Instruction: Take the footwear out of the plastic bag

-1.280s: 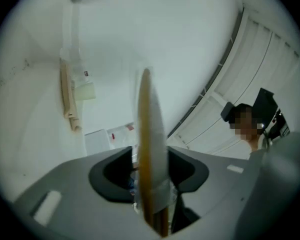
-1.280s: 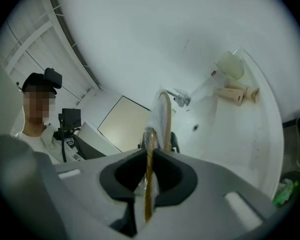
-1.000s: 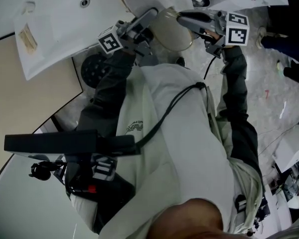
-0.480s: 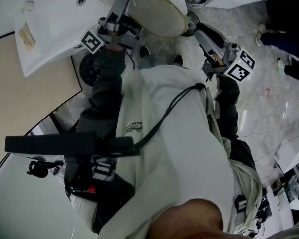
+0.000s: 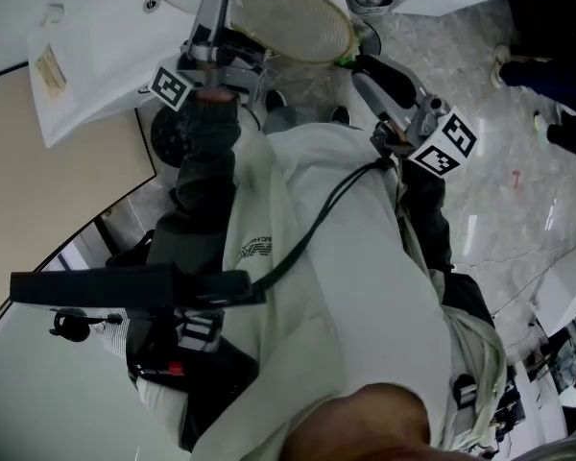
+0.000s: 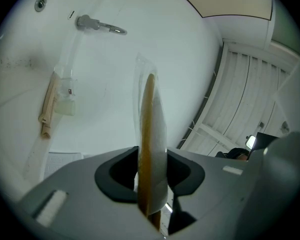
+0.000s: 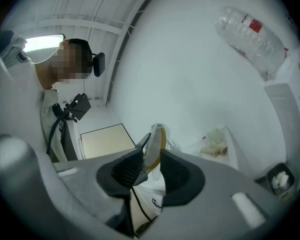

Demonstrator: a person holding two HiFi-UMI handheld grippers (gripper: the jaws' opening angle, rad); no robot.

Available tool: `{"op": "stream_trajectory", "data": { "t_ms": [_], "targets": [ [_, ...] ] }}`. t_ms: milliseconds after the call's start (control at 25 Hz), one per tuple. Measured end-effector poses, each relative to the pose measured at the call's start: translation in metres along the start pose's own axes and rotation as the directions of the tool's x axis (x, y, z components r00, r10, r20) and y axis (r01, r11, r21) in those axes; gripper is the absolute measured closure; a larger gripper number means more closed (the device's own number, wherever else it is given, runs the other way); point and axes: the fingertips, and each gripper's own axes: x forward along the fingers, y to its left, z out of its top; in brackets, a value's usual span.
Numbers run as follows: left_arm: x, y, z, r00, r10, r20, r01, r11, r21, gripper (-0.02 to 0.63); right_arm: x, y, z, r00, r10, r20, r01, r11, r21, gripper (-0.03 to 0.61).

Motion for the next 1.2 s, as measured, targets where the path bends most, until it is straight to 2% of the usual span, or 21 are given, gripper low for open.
{"op": "stream_trajectory", "data": {
  "t_ms": [160, 280, 600, 720, 880, 1000, 1200],
  "targets": [
    [0.001, -0.005, -0.005, 1.000, -0.012, 0.019, 0.012, 1.000, -0.023, 0.512, 0.006, 0.000, 0.010, 0.999, 0.001, -0.033, -0.005, 0.994, -0.110, 0.477],
    [0.002, -0.010, -0.011, 0.999, -0.022, 0.027, 0.023, 0.999, -0.035, 0.512, 0.008, -0.004, 0.011, 0.999, -0.002, -0.049, -0.004, 0.993, -0.121, 0.477],
    [0.002, -0.012, -0.015, 0.999, -0.035, 0.016, 0.035, 0.999, -0.030, 0.511, 0.022, 0.002, 0.008, 0.999, 0.047, -0.026, -0.048, 0.998, -0.031, 0.477],
    [0.003, -0.014, -0.018, 0.999, -0.036, -0.017, 0.036, 0.999, 0.006, 0.502, 0.022, 0.001, 0.008, 0.997, 0.076, -0.011, -0.076, 0.995, 0.070, 0.495],
    [0.004, -0.021, -0.018, 0.998, -0.054, -0.029, 0.056, 0.995, 0.081, 0.486, 0.023, 0.006, 0.008, 0.991, 0.135, 0.000, -0.132, 0.971, 0.201, 0.522],
    [0.004, -0.025, -0.016, 0.998, -0.056, -0.035, 0.061, 0.987, 0.146, 0.474, 0.021, 0.012, 0.011, 0.986, 0.164, 0.021, -0.164, 0.958, 0.234, 0.529],
    [0.005, -0.032, -0.008, 0.996, -0.091, 0.019, 0.087, 0.981, 0.173, 0.469, 0.010, 0.015, 0.019, 0.979, 0.192, 0.073, -0.205, 0.939, 0.276, 0.532]
  ]
}}
